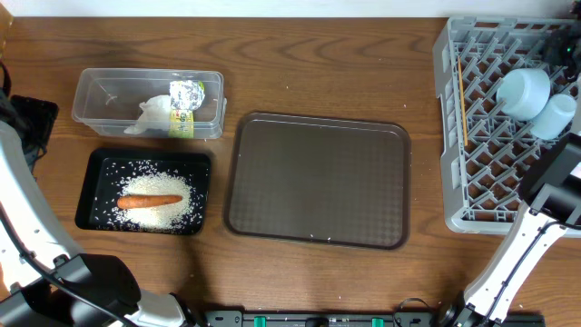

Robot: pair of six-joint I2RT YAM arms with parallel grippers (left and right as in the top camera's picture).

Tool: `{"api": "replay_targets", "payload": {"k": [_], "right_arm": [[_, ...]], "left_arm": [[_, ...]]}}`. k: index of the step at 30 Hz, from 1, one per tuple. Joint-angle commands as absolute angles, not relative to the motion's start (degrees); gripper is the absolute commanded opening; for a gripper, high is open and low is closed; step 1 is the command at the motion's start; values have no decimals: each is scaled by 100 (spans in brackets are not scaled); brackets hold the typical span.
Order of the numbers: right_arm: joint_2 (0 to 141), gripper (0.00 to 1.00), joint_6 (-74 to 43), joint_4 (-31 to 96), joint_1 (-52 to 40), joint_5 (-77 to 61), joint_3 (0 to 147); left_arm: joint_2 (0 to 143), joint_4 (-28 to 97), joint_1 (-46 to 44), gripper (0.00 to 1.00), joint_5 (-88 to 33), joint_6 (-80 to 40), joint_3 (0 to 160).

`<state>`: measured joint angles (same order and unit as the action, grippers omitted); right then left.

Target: Sort waste into correct bins and load items into the dishwasher rack

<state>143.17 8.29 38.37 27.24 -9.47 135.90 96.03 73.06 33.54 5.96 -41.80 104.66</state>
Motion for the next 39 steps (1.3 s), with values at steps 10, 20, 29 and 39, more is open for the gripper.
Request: {"api": "replay_targets", "payload": {"k": [10,20,29,39], "right_arm": [[13749,57,580,3542,3085,-1105,13688],[13911,66,1278,3806,3433,-897,13677],[14110,66,1514,4056,3454,-620,13675],[14247,63,2198,4532,3454,-110,13673]], "left_arm": [[9618,7310,3374,98,602,-4211,10484],[9618,7310,3374,98,602,-4211,10484],[9618,7310,3374,98,602,-4211,10484],[9618,7310,3374,98,602,-4211,10484]]}}
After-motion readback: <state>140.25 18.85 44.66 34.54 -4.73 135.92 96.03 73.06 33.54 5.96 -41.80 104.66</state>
